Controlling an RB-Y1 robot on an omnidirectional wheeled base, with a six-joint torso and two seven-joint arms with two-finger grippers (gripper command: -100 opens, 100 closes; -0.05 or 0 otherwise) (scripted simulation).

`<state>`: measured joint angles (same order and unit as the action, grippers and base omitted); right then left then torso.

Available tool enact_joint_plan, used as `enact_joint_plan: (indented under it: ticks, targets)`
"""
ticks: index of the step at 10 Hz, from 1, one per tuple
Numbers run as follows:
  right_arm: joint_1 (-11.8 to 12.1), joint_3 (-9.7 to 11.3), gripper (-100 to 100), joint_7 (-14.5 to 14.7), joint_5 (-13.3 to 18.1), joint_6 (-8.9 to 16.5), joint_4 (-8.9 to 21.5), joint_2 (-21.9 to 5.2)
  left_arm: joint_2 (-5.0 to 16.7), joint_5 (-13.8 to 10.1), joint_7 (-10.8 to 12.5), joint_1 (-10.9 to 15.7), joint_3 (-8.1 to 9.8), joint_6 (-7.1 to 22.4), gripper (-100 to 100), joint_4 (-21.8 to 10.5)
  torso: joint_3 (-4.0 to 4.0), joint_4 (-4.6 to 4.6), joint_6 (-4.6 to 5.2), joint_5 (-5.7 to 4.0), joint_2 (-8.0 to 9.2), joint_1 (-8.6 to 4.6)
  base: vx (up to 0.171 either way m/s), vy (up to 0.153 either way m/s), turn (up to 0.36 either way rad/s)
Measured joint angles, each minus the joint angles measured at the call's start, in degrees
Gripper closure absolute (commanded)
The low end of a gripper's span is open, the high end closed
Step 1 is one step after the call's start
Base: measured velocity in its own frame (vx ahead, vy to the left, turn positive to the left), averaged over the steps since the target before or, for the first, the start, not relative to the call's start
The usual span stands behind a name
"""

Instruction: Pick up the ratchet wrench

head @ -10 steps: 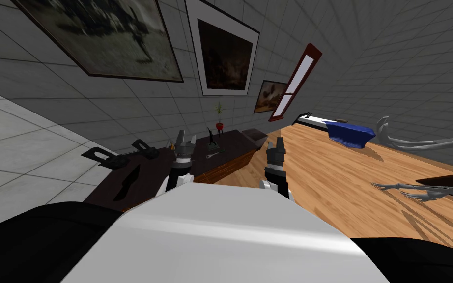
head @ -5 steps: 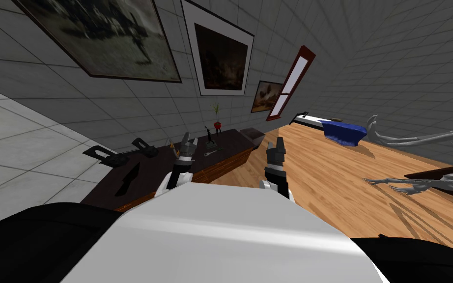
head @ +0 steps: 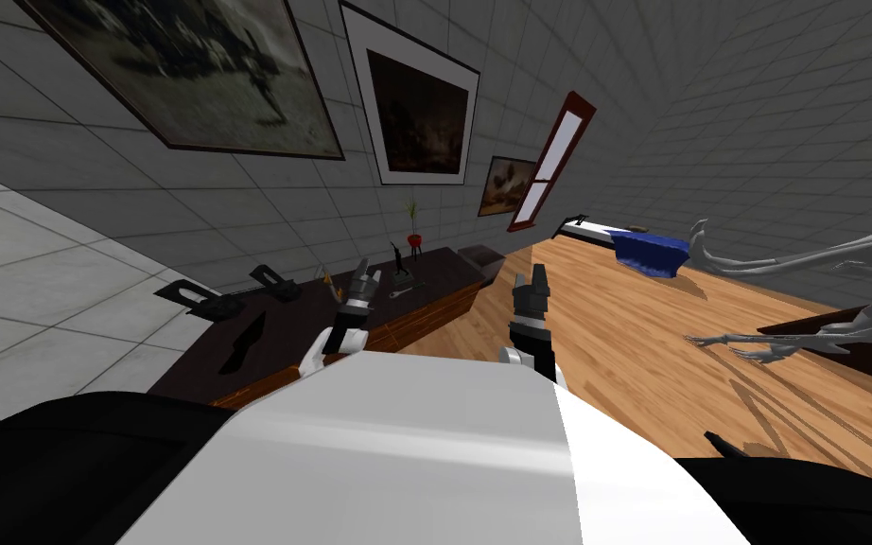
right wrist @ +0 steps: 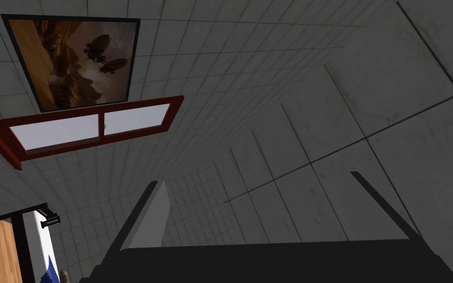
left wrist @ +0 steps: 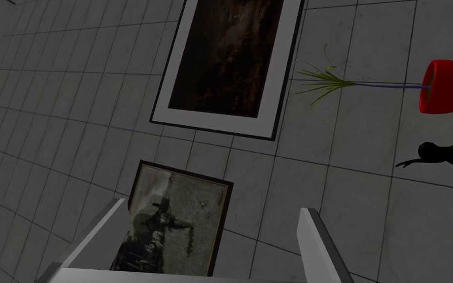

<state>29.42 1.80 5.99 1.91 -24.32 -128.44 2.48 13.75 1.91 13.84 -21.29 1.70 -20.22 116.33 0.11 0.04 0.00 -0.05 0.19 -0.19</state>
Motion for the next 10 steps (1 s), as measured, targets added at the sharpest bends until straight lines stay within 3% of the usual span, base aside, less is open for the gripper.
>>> enact_joint_plan:
  ticks: [4,7,10]
  targets:
    - [0.0,0.0,0,0.0,0.0,0.0,0.0,0.0,1.7,0.0,0.6,3.6,1.03,2.4,-100,-6.8,-0.03,-0.01,0.01,0.0,-0.05,-0.02,-0.045,-0.068,-0.052]
    - [0.0,0.0,0,0.0,0.0,0.0,0.0,0.0,4.6,-0.9,2.0,5.4,2.68,6.8,-100,-9.5,-0.04,-0.01,0.0,-0.01,-0.08,0.01,-0.028,-0.054,-0.04]
    - [0.0,0.0,0,0.0,0.0,0.0,0.0,0.0,5.5,-1.1,2.3,7.9,3.31,8.1,-100,-14.7,-0.09,-0.03,0.0,0.02,-0.15,0.08,-0.014,-0.046,-0.056]
